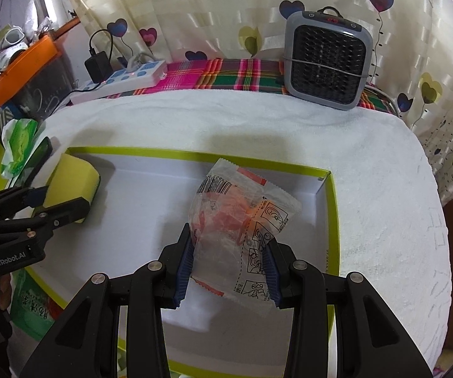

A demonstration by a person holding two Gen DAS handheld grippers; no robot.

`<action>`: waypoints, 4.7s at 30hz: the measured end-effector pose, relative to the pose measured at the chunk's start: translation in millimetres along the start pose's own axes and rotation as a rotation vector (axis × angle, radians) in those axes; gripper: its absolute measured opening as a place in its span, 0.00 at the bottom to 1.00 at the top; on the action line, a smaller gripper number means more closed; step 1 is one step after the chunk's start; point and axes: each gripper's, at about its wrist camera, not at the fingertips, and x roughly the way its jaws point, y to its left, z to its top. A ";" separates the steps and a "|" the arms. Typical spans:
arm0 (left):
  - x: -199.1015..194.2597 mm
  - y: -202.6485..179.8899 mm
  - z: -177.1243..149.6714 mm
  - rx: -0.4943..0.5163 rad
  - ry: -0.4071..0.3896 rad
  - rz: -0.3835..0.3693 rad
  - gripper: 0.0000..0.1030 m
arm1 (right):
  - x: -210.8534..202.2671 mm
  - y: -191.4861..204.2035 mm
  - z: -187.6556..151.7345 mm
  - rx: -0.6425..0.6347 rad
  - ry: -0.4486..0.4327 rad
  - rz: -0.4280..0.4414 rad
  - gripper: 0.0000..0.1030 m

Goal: Organize soft objects
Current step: 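Carry the bag and sponge into the green box and release both, then withdraw both tools from the box toward the remaining items, then grasp the green-edged yellow sponge with the right gripper while the left grasps the rabbit towel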

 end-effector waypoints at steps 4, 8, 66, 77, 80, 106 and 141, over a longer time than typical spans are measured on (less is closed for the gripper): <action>0.0 -2.3 0.2 0.011 -0.003 0.013 0.52 | 2.5 -0.6 0.0 -0.001 0.008 0.003 0.44; -0.7 -0.9 1.0 0.000 -0.006 0.002 0.54 | 2.0 -0.9 -0.1 0.012 0.005 0.009 0.50; -105.1 -18.8 -103.8 -0.057 -0.132 -0.099 0.62 | -117.8 2.8 -104.4 0.068 -0.250 0.041 0.61; -108.6 -25.0 -130.0 -0.077 -0.120 -0.144 0.62 | -116.6 1.7 -144.2 0.032 -0.242 0.113 0.62; -109.1 -27.3 -135.7 -0.080 -0.118 -0.173 0.62 | -114.1 4.4 -151.8 0.022 -0.241 0.148 0.67; -96.7 -61.3 -143.5 -0.055 -0.053 -0.245 0.62 | -106.8 3.7 -170.7 -0.006 -0.253 0.209 0.67; -70.3 -83.2 -137.7 -0.055 -0.016 -0.166 0.45 | -95.3 -2.9 -173.6 0.023 -0.212 0.186 0.47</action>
